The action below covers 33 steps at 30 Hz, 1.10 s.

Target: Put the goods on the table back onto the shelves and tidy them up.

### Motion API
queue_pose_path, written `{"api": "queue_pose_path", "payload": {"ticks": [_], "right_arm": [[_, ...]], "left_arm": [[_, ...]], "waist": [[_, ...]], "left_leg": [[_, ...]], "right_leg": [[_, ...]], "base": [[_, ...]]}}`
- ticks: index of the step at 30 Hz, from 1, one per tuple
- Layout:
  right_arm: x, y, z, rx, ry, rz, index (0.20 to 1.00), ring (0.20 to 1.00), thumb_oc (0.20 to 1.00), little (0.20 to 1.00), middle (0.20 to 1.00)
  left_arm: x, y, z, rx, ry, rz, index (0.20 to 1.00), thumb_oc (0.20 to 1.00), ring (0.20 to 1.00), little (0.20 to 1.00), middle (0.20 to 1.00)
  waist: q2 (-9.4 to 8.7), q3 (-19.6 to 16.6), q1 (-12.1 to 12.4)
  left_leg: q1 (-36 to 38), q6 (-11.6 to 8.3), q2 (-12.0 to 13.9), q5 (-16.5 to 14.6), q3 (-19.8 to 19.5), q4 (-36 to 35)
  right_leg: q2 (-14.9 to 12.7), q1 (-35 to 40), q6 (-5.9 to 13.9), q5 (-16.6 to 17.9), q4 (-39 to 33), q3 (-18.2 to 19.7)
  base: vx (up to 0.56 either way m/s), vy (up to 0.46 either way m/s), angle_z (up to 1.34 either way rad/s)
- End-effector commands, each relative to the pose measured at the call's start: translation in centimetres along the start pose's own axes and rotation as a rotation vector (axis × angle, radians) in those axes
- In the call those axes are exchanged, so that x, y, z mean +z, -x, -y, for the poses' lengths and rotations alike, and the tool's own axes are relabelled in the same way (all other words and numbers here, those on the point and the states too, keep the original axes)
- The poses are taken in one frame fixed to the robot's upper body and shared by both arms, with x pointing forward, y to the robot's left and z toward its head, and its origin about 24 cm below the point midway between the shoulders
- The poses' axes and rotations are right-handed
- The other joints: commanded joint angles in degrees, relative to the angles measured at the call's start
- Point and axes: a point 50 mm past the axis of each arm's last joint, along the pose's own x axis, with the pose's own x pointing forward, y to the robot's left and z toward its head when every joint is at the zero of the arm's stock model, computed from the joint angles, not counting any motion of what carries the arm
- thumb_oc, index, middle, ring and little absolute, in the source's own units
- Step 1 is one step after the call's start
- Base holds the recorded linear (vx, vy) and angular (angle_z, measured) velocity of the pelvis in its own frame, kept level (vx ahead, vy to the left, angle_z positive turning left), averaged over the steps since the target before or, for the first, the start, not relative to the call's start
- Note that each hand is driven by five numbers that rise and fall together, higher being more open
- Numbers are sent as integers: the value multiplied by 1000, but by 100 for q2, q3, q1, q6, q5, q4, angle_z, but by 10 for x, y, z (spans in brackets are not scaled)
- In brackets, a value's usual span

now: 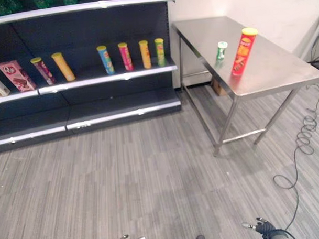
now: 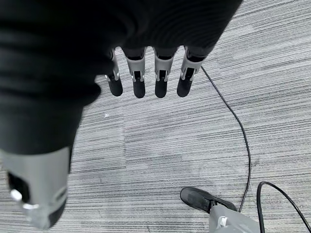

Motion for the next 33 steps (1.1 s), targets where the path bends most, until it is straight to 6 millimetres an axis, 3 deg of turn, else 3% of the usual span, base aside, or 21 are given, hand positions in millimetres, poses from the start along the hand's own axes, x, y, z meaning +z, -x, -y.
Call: {"api": "queue_pose_path", "payload": {"ticks": [1, 12, 15, 16, 19, 21, 24, 26, 28, 30, 33], "right_arm": [[10, -2, 5, -13, 27, 22, 1000, 1000, 1000, 1000, 1000], [8, -2, 3, -9, 25, 19, 1000, 1000, 1000, 1000, 1000], [8, -2, 0, 0, 27, 25, 1000, 1000, 1000, 1000, 1000], [10, -2, 1, -3, 26, 35, 1000, 1000, 1000, 1000, 1000], [13, -2, 6, -11, 37, 38, 1000, 1000, 1000, 1000, 1000], [14, -3, 8, -13, 39, 36, 1000, 1000, 1000, 1000, 1000], [17, -3, 11, -24, 38, 44, 1000, 1000, 1000, 1000, 1000], [22, -4, 17, -50, 36, 61, 1000, 1000, 1000, 1000, 1000], [26, -4, 16, -48, 19, 76, 1000, 1000, 1000, 1000, 1000], [22, -4, 13, -42, 23, 68, 1000, 1000, 1000, 1000, 1000], [14, -3, 4, -15, 31, 39, 1000, 1000, 1000, 1000, 1000]], "left_arm": [[25, -5, -10, 19, -35, 64, 1000, 1000, 1000, 1000, 1000], [30, -6, -9, 22, 24, 78, 1000, 1000, 1000, 1000, 1000], [36, -6, -12, 34, 136, 105, 1000, 1000, 1000, 1000, 1000], [40, -6, -12, 35, 168, 122, 1000, 1000, 1000, 1000, 1000], [40, -6, -4, 27, 258, 135, 1000, 1000, 1000, 1000, 1000], [37, -6, -1, 19, 273, 123, 1000, 1000, 1000, 1000, 1000], [36, -6, 0, 18, 294, 127, 1000, 1000, 1000, 1000, 1000], [37, -5, -1, 23, 294, 145, 1000, 1000, 1000, 1000, 1000], [29, -4, -4, 28, 293, 124, 1000, 1000, 1000, 1000, 1000], [22, -3, -4, 37, 290, 106, 1000, 1000, 1000, 1000, 1000], [14, -2, -13, 62, 276, 73, 1000, 1000, 1000, 1000, 1000]], "waist": [[-236, 52, -5], [-267, 156, -4], [-428, 371, 101], [-478, 534, 174], [-466, 793, 344], [-447, 771, 378], [-351, 704, 506], [-262, 648, 644], [-278, 503, 795], [-285, 412, 872], [-339, 197, 889]], "left_leg": [[-43, -488, 305, -310, -775, -189], [-174, -605, 409, -365, -890, 38], [-709, -718, 419, -576, -906, 1137], [-1020, -726, 354, -510, -928, 1684], [-1937, -472, 179, -247, -962, 2743], [-2052, -470, 151, -293, -900, 2419], [-2349, -628, 98, 210, -946, 1380], [-2992, -781, 66, 587, -879, 63], [-3052, -751, 221, 751, -208, -200], [-2963, -709, 235, 820, -294, -219], [-2756, -693, 260, 1297, -353, -14]], "right_leg": [[-544, 4, 713, -631, 296, 359], [-409, -100, 612, -760, 498, 337], [-319, -150, 513, -818, 633, 308], [-338, -125, 495, -816, 652, 275], [-291, 21, 434, -894, 658, 271], [-276, 97, 447, -969, 614, 294], [-148, 259, 432, -1180, 507, 393], [-37, 670, 403, -1503, 390, 717], [-129, 1017, 433, -1651, 366, 1006], [-221, 1117, 481, -1693, 398, 1106], [-504, 1259, 693, -1667, 584, 1123]], "base": [[13, -10, 5], [0, -57, 5], [-26, -187, 15], [-36, -177, 23], [106, -105, -9], [206, -1, -12], [265, 55, 11], [556, 162, 3], [619, 289, -39], [448, 264, -100], [521, 329, -79]]}}
